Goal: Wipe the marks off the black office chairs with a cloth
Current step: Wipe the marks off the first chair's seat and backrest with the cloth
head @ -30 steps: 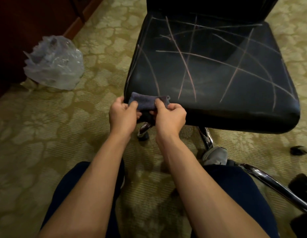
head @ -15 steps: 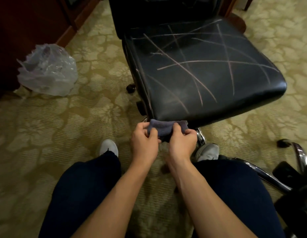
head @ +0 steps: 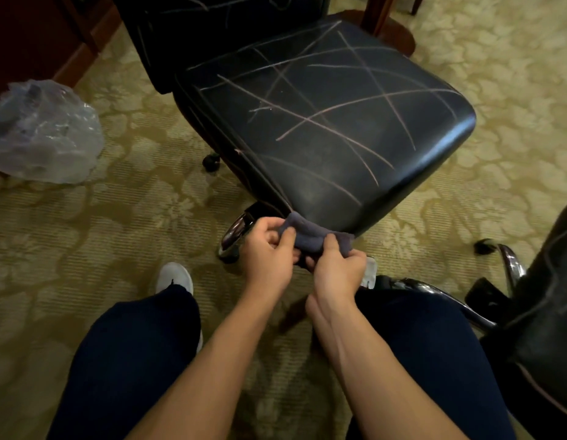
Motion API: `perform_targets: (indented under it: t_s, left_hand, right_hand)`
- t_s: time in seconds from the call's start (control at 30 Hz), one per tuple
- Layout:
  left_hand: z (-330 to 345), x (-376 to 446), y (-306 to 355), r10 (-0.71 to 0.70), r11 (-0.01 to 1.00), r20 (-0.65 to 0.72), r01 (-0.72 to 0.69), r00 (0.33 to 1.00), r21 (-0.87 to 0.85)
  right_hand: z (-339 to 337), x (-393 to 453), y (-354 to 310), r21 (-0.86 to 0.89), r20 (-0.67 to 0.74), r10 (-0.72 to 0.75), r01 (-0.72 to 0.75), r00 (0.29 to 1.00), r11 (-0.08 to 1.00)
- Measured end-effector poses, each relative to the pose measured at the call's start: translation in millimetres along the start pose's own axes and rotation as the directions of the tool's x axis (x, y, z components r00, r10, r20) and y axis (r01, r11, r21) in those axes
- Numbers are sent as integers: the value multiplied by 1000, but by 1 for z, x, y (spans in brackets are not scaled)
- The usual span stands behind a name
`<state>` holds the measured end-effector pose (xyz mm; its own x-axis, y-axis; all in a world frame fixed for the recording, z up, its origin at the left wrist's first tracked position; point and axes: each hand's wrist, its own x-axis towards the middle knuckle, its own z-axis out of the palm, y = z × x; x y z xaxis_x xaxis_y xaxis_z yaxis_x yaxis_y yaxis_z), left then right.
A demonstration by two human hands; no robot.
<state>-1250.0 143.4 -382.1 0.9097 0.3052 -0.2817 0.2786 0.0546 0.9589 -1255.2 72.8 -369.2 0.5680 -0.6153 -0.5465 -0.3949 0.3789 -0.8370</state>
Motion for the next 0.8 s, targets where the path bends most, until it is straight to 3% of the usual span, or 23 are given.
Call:
perform_targets:
  t_s: [0.17,0.27,0.37,0.57,0.8]
  left_hand:
    - [1,2,-3,82,982,-122,-59,989,179]
    - [6,-4,-1,95,971,-84,-73,992,228]
    - [11,-12,1,42,986,9,-43,999,162]
    - [19,-17,15,-158,984,165,170,974,-58]
    - [19,4,23,-117,991,61,121,991,-65]
  right_hand:
    - [-2,-9,2,33,70,32,-34,997,999]
    - [-12,-3,1,42,51,33,-35,998,999]
    - [-21,5,-6,35,-7,17,-17,1000,999]
    - [-21,13,-15,83,-79,15,-8,997,997]
    - [-13,12,-15,39,-5,-61,61,998,997]
